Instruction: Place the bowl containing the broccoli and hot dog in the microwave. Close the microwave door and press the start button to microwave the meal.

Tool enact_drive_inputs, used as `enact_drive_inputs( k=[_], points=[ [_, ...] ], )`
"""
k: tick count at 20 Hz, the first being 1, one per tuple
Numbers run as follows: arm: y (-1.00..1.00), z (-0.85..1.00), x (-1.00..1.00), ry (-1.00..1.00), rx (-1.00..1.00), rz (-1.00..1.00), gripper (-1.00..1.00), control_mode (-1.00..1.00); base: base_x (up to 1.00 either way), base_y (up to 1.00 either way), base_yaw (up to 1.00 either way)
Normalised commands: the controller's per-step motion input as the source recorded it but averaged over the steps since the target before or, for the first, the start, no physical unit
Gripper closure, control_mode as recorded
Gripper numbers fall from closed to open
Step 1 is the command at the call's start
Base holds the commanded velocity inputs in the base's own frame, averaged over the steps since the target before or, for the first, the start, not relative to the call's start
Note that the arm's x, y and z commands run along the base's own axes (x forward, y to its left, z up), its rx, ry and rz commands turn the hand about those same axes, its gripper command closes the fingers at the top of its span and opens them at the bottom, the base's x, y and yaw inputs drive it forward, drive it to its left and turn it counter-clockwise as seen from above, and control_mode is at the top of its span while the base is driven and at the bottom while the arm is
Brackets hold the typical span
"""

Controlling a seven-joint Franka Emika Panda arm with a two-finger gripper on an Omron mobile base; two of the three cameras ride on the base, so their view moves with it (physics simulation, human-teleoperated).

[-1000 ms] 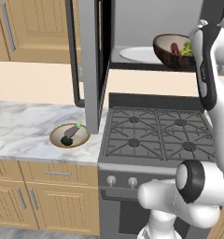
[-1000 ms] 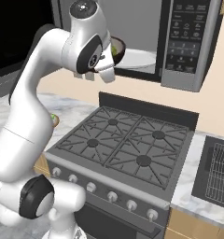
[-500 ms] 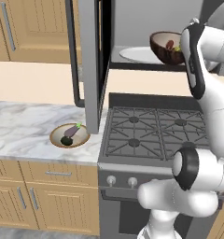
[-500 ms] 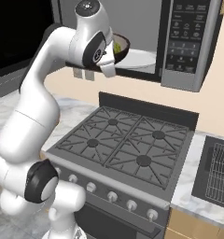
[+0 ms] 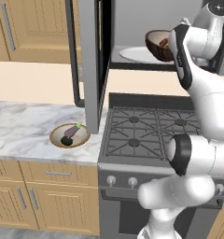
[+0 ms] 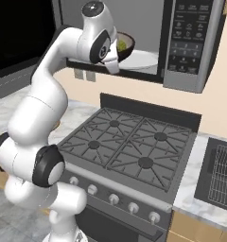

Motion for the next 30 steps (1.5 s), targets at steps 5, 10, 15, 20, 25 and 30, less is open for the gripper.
enact_drive_inputs(
  k=[5, 10, 15, 20, 25, 30],
  points=[
    [0.0, -0.02, 0.61, 0.0, 0.0, -0.02, 1.0, -1.0, 0.0, 0.0, 0.0],
    [0.0, -0.18, 0.55, 0.03, 0.0, -0.01, 1.0, -1.0, 0.0, 0.0, 0.0],
    [0.0, -0.18, 0.53, 0.05, 0.0, 0.0, 1.0, -1.0, 0.0, 0.0, 0.0],
    [0.0, -0.08, 0.53, 0.03, 0.0, -0.01, 1.0, -1.0, 0.0, 0.0, 0.0],
    [-0.05, -0.03, 0.47, 0.04, 0.0, -0.02, 1.0, -1.0, 0.0, 0.0, 0.0],
    [-0.1, 0.0, 0.28, 0.08, 0.0, -0.02, -1.0, -1.0, 0.0, 0.0, 0.0]
  ],
)
